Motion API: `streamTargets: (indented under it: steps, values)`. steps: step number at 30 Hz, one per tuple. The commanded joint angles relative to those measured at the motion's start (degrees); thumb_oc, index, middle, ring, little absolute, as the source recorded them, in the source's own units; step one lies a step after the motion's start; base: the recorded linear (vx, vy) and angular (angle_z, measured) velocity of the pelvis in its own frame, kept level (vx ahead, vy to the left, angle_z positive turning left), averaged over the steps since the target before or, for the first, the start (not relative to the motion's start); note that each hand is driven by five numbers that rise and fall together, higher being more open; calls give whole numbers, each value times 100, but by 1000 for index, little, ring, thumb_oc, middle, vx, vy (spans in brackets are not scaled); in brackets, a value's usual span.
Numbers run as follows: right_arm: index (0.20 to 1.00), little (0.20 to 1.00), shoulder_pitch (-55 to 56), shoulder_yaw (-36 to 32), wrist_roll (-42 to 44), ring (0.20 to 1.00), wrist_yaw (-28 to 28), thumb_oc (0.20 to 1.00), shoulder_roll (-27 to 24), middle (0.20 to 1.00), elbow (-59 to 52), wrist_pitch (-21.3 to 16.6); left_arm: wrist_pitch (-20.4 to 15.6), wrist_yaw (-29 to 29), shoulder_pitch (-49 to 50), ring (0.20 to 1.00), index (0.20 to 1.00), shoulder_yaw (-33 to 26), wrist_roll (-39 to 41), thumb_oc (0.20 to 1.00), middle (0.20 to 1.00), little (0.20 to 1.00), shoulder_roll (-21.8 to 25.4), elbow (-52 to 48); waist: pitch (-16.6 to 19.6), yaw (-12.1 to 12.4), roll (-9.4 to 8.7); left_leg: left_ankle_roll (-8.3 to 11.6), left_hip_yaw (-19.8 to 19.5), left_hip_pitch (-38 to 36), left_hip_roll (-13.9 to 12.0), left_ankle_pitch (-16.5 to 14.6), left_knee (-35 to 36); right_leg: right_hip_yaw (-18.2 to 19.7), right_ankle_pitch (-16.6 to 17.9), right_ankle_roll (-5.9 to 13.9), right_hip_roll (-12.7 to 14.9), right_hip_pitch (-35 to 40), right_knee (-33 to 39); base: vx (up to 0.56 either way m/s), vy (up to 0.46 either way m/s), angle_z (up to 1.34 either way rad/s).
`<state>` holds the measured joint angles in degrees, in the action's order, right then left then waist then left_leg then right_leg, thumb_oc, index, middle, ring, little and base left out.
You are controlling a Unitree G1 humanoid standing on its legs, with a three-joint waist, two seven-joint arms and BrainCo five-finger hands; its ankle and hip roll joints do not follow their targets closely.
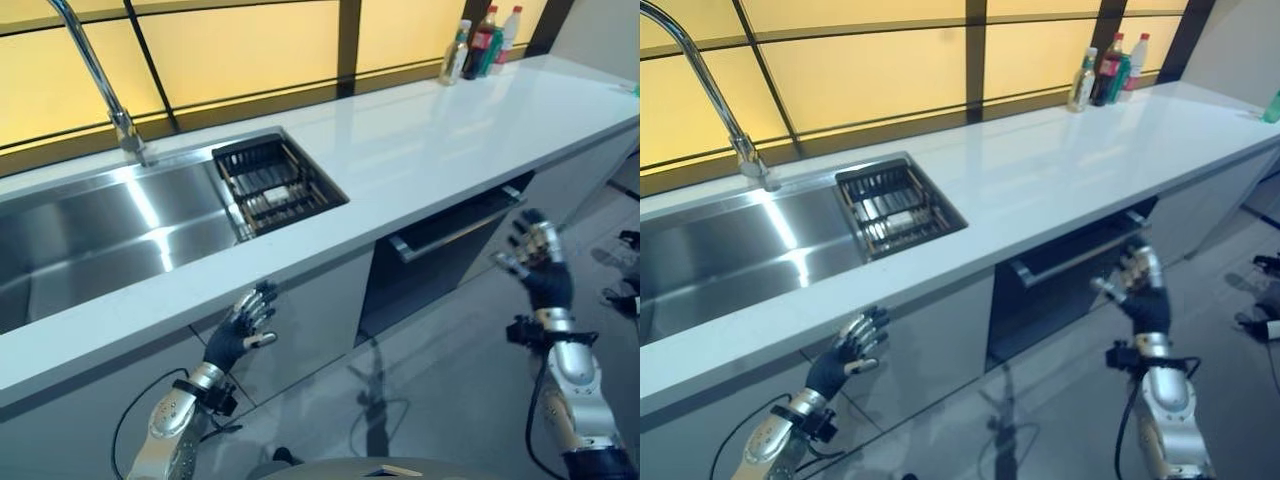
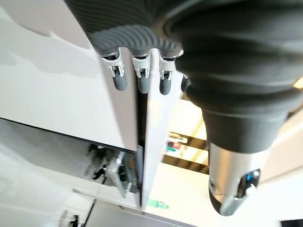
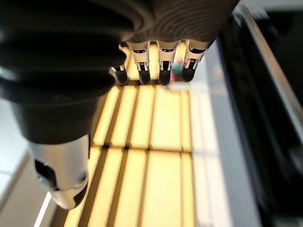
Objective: Pick up plates and place into dishwasher.
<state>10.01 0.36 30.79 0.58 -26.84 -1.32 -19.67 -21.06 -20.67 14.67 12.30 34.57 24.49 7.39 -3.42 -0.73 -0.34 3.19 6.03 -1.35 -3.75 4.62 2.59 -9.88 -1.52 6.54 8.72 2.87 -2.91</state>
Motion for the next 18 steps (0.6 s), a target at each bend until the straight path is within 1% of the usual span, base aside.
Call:
streamTargets:
  steps: [1,2,4,6,8,10,13,16,18]
  values:
    - [1000,1000,-163,354,-247,1000,409,1000,227,1000,-68,-328,-401,90,-148,1000,1000,-74,51,1000,1000,1000,41,-337,-60,15,-149,-119,53,83,41,-900,-738,-166,36,166,99,-216,-175,-59,-20,3]
    - [1000,1000,-129,632,-187,1000,387,1000,139,1000,-63,-210,-393,151,-121,1000,1000,-18,40,1000,1000,1000,46,-367,-65,47,-146,-112,25,84,42,-889,-732,-193,37,169,105,-208,-162,-46,-16,3]
    - [1000,1000,-102,923,-105,1000,524,1000,161,1000,140,-79,-398,195,-82,1000,1000,20,21,1000,1000,1000,62,-341,-63,113,-144,-105,-43,106,55,-888,-736,-238,33,160,103,-191,-126,-42,-20,4]
    - [1000,1000,-148,1098,-32,1000,677,1000,158,1000,351,-85,-435,211,-74,1000,1000,74,55,1000,1000,1000,71,-277,-68,167,-141,-85,-93,126,55,-873,-731,-298,53,155,102,-172,-75,-31,-23,15]
    - [1000,1000,-212,1359,92,1000,638,1000,217,1000,430,-129,-426,221,-103,1000,1000,115,88,1000,1000,1000,67,-247,-77,239,-136,-53,-135,162,39,-844,-714,-378,77,145,96,-161,1,-50,-32,17]
    - [1000,1000,-314,1478,243,1000,593,1000,301,1000,563,-207,-469,196,-124,1000,1000,153,116,1000,1000,1000,66,-213,-93,290,-123,-29,-176,197,35,-826,-710,-427,83,135,87,-166,25,-59,-25,5]
    - [1000,1000,-394,1566,183,1000,530,1000,369,1000,663,-275,-475,176,-139,1000,1000,176,145,1000,1000,1000,62,-236,-106,320,-105,-15,-198,197,35,-820,-700,-454,71,128,79,-154,30,-30,-5,11]
    - [1000,1000,-403,1593,203,1000,452,1000,341,1000,682,-286,-480,239,-113,1000,1000,215,117,1000,1000,1000,98,-272,-89,316,-106,-8,-183,178,27,-810,-674,-469,73,131,79,-144,47,-16,2,12]
    - [1000,1000,-372,1557,259,1000,499,1000,336,1000,669,-294,-455,238,-108,1000,1000,194,79,1000,1000,1000,113,-255,-78,304,-115,-15,-174,154,28,-811,-657,-465,73,128,77,-133,53,0,0,0]
